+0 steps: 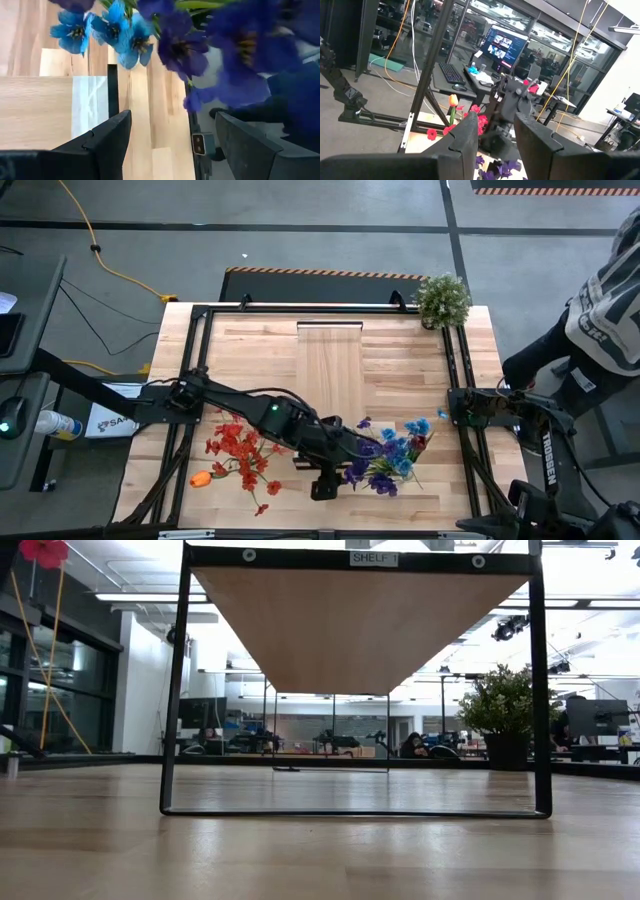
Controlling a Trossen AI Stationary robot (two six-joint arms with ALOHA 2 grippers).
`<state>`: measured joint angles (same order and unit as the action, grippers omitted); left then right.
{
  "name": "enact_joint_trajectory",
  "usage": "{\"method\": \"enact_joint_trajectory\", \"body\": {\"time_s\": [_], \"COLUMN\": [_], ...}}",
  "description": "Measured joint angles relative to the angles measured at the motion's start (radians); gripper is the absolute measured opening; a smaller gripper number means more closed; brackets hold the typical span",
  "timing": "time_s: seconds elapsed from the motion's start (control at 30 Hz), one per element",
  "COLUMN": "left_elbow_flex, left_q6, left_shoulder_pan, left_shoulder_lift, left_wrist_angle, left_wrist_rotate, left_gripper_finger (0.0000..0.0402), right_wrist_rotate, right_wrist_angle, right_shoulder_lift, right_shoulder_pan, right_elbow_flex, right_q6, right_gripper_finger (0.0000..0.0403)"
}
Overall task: Pick and place flowers into a vace then onto a shelf
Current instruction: Put the violet flowers into the right transparent vase
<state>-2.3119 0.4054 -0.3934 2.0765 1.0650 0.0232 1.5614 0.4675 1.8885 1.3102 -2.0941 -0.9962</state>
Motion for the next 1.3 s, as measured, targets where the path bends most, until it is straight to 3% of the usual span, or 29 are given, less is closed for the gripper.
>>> {"method": "enact_joint_trajectory", "body": {"time_s": [0.37,0.77,1.3], "left_elbow_flex": [0.0,-0.003,0.0], "left_q6": [-0.08,-0.088,-0.103], "left_shoulder_pan": [0.019,0.041,0.06], "left_shoulder_lift": [0.022,0.06,0.084], "left_wrist_angle": [-0.199,-0.35,-0.444], "left_wrist_rotate": [-0.036,-0.01,0.023], "left_gripper_finger": [0.0321,0.0321,0.0321], "right_wrist_rotate": [0.0,-0.001,-0.001], "right_wrist_angle": [-0.008,-0.016,-0.016], "right_shoulder_lift": [0.0,0.0,0.0], "right_shoulder_pan": [0.007,0.013,0.013], "right_elbow_flex": [0.0,0.0,0.0], "right_q6": [0.0,0.0,0.0], "right_gripper_finger": [0.0118,0.0118,0.0118]}}
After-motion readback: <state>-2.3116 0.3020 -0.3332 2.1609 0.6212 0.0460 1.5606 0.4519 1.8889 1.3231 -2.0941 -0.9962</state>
